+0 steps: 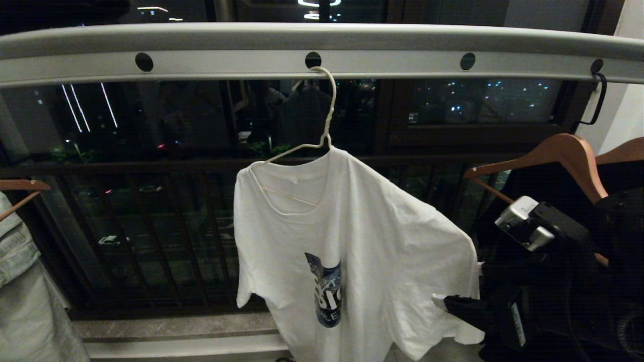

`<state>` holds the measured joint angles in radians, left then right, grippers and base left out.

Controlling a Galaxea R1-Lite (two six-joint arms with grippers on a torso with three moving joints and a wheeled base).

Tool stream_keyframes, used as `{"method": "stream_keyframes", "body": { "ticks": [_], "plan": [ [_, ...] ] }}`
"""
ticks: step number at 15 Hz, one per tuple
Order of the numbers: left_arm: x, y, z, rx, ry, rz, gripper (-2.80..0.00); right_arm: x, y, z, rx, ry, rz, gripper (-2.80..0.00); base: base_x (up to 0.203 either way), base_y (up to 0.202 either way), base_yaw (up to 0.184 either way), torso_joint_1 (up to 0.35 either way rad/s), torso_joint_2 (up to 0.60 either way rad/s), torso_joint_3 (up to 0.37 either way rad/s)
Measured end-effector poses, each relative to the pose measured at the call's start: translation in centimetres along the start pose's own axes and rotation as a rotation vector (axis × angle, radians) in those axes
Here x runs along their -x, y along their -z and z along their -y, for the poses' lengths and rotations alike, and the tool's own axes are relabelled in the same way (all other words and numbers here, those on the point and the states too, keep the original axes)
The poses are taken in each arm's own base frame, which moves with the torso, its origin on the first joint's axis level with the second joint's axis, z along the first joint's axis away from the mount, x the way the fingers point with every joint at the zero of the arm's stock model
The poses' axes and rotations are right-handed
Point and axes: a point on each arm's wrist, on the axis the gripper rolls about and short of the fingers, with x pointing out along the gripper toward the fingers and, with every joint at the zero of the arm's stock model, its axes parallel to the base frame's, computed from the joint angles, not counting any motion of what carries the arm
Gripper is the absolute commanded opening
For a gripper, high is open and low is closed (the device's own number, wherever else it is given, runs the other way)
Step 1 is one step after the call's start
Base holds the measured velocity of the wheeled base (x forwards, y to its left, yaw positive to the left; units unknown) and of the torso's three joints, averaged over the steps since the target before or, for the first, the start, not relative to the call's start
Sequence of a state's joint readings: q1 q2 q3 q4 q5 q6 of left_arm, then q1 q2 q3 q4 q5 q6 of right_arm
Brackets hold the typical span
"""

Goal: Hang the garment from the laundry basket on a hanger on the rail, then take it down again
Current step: Take the clothes off the clothes rack

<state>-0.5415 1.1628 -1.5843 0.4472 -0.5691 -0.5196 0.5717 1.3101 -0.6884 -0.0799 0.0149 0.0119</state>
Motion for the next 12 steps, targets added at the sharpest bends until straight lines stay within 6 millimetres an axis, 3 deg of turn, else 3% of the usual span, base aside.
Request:
{"method": "stream_keyframes", "body": {
  "ticks": [4,12],
  "plan": [
    [0.0,0.0,0.0,-0.001,0.0,0.001,-2.8,-1.2,0.9,0.3,0.002,0.01,-0.056,-2.8,0.0,0.0,0.0,0.0,0.0,0.0],
    [0.1,0.0,0.0,-0.002,0.001,0.001,-2.8,-1.0,1.4,0.3,0.011,0.014,-0.067,-2.8,0.0,0.0,0.0,0.0,0.0,0.0]
  ]
}}
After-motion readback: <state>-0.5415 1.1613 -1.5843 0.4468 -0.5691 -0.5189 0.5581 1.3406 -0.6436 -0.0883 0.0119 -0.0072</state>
